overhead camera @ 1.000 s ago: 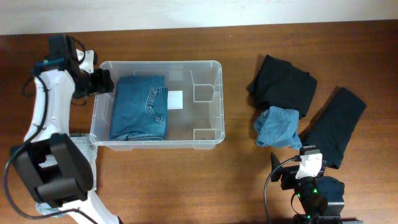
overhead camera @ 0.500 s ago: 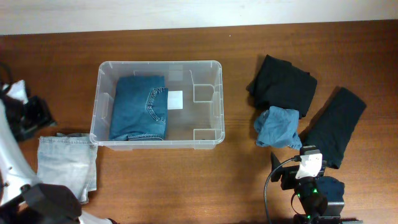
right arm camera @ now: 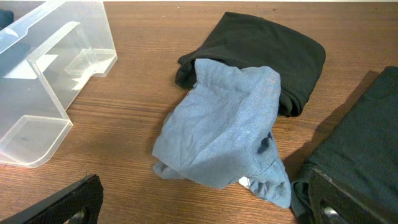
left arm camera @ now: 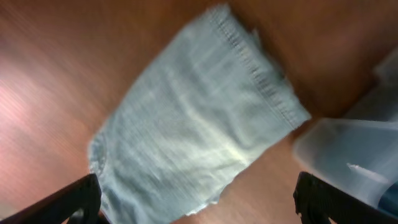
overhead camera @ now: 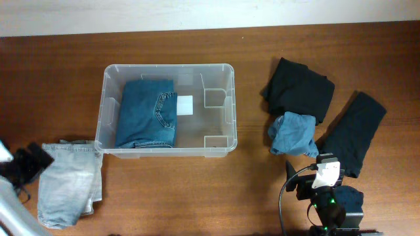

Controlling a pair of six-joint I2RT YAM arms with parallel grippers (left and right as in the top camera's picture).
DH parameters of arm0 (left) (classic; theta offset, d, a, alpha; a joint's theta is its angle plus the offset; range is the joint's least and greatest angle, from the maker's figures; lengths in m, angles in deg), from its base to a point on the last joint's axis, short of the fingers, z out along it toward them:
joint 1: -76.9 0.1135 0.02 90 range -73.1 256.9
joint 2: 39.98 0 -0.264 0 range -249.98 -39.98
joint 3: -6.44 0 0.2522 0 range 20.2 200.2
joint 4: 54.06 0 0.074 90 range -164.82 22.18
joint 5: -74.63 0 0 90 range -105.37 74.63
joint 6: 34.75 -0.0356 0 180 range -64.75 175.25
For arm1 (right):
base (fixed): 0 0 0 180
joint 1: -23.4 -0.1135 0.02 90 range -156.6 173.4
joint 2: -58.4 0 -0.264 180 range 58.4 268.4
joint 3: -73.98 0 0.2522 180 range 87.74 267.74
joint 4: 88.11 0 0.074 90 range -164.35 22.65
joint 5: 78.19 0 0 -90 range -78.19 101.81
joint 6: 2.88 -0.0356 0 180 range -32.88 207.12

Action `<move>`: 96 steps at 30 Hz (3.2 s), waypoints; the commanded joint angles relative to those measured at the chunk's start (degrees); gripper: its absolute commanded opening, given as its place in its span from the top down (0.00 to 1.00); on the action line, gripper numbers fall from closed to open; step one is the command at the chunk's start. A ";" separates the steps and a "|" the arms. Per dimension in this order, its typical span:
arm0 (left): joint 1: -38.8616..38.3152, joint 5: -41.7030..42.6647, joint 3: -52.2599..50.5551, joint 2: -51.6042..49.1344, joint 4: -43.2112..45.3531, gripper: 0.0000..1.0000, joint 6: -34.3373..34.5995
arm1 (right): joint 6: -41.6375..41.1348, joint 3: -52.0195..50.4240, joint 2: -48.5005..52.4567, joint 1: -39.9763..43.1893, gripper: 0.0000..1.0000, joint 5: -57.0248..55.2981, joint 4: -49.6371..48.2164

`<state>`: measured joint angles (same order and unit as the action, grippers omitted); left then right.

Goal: Pack container
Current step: 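Move the left gripper back toward the light-grey jeans, then grasp the edge of the light-grey jeans with the left gripper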

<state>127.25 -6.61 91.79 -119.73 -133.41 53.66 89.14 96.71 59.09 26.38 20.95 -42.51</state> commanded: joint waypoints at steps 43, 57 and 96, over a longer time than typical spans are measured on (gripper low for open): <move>-7.13 14.86 11.08 -24.41 -6.88 0.65 -15.43 | 0.33 -0.39 -0.28 0.37 0.02 0.33 0.07; -18.05 -10.08 -2.86 -24.41 10.23 0.67 2.67 | 0.33 -0.39 -0.28 0.37 0.02 0.33 0.07; -12.50 12.76 -3.08 -27.36 38.34 0.44 22.58 | 0.33 -0.39 -0.28 0.37 0.02 0.33 0.07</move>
<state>115.38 -2.68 84.40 -145.89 -90.26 77.75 89.14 96.71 59.09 26.38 20.95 -42.49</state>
